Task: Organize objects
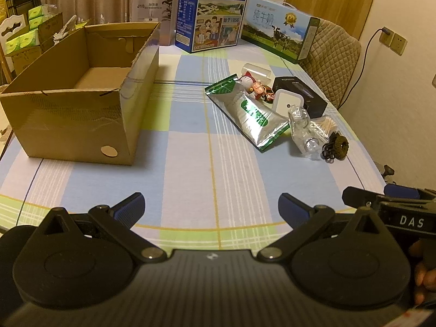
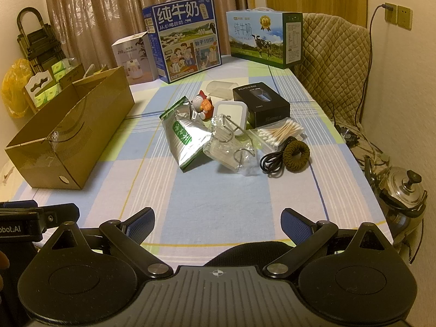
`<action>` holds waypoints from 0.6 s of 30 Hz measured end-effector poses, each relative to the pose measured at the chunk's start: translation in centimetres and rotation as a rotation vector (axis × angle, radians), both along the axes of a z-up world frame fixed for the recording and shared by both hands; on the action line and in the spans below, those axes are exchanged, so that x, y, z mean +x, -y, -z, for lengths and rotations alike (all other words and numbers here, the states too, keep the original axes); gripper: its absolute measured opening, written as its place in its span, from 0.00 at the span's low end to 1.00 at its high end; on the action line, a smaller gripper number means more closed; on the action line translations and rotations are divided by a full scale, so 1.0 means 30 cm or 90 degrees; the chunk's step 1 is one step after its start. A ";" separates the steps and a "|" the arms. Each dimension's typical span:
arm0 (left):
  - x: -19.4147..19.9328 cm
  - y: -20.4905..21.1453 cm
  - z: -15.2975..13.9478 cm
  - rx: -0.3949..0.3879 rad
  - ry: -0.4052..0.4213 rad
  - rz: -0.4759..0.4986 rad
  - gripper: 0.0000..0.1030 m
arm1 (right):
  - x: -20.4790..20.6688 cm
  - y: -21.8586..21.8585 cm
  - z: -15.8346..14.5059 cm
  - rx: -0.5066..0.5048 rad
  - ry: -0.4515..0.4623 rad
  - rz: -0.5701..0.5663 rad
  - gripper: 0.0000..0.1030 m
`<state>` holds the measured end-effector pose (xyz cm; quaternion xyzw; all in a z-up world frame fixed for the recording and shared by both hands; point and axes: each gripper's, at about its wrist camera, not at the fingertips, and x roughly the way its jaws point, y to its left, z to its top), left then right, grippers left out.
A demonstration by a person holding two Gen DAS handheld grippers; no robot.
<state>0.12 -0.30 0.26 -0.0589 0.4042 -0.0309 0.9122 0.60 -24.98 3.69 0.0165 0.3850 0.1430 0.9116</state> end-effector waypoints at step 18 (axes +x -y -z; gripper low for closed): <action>0.233 0.130 -0.043 -0.003 0.030 0.082 0.95 | 0.166 0.235 -0.099 0.013 0.045 0.076 0.94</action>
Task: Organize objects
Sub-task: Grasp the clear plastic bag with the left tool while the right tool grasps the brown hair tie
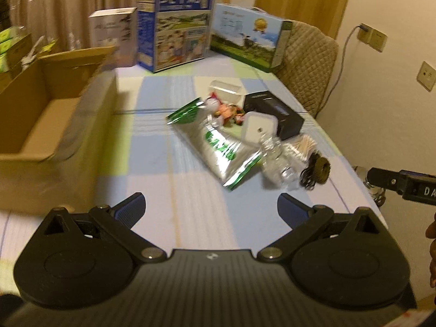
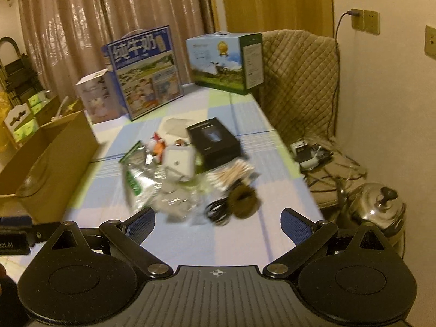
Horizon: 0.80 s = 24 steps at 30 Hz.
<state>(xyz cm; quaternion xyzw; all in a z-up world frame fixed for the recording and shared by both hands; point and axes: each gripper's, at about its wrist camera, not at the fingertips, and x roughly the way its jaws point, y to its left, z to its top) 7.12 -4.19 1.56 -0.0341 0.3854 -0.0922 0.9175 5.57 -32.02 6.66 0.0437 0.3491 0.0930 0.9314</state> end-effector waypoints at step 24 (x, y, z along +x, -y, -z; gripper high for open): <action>0.432 0.284 0.184 -0.013 -0.044 0.167 0.53 | 0.356 0.063 0.280 -0.032 -0.064 -0.079 0.58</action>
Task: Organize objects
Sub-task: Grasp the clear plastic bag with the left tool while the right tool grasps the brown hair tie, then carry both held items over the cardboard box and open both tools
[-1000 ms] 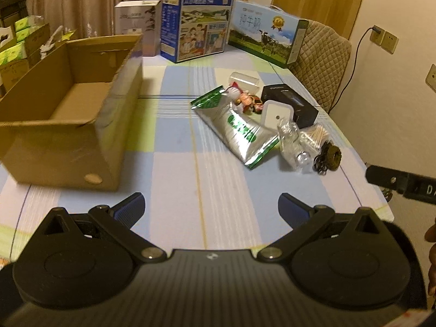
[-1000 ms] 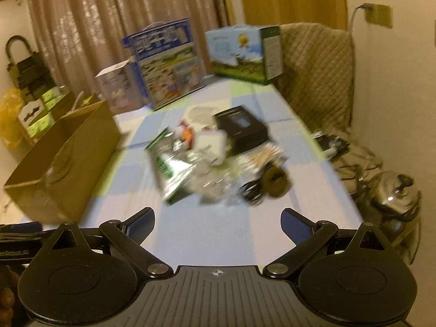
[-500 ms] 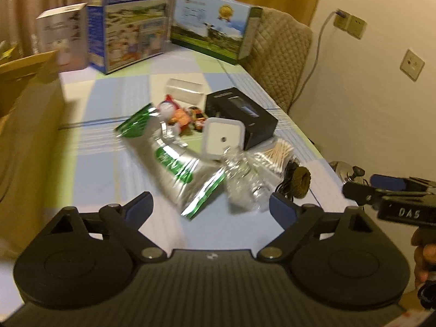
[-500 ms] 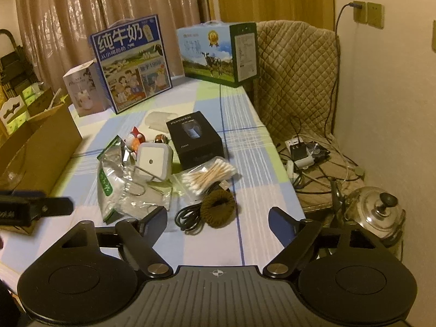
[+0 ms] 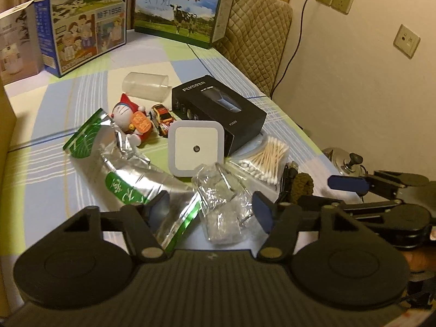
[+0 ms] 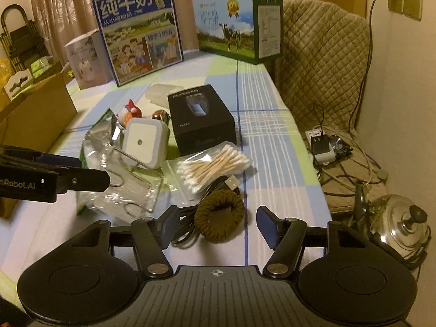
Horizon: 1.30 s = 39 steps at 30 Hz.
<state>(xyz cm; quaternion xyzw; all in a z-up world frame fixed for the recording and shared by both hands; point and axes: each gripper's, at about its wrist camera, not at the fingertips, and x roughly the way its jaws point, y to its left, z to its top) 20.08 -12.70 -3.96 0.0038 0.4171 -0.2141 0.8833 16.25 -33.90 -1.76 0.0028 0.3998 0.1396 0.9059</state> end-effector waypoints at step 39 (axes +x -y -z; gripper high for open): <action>-0.073 -0.054 -0.130 0.006 0.032 0.029 0.13 | -0.072 -0.063 -0.112 0.008 0.043 -0.010 0.05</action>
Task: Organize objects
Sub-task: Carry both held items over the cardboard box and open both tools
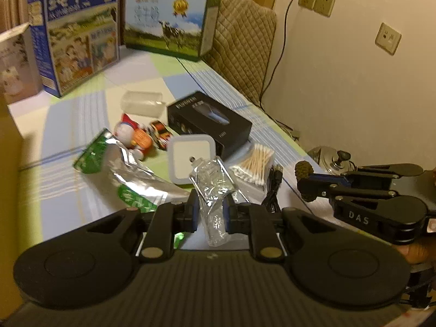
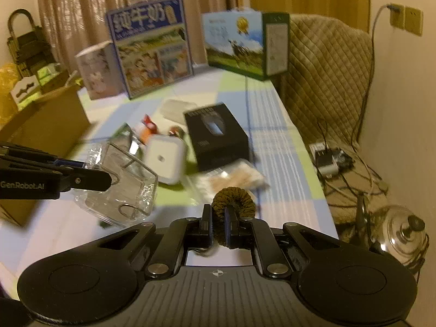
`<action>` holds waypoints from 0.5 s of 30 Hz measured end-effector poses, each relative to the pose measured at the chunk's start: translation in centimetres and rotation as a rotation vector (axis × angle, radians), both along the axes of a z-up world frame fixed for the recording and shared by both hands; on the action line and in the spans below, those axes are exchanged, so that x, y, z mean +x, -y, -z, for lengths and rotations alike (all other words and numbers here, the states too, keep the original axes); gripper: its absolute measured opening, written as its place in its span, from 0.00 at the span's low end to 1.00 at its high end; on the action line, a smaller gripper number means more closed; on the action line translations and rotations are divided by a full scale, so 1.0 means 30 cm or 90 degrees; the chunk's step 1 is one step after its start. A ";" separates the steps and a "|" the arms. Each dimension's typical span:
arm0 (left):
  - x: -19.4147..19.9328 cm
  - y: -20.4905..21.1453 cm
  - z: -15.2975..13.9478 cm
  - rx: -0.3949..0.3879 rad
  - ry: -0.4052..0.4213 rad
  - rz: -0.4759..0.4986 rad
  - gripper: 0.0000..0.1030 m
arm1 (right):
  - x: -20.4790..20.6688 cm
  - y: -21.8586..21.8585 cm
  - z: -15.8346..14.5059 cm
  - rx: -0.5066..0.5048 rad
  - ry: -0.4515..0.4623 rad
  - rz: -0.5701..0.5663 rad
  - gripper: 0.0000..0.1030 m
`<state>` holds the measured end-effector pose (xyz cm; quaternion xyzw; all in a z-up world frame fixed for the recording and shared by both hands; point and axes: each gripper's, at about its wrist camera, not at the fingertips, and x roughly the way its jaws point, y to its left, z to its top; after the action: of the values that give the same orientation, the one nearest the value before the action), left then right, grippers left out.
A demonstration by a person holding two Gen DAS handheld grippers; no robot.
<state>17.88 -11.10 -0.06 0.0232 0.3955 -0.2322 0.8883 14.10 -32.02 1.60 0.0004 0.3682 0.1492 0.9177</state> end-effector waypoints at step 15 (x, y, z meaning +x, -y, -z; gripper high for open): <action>-0.149 -0.373 -0.305 0.025 0.089 -0.098 0.13 | -0.085 -0.329 -0.287 0.033 0.070 -0.132 0.05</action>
<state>13.40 0.10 9.09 0.0263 0.3373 -0.1532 0.9285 11.53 -22.14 10.21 -0.0219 0.3114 0.2524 0.9159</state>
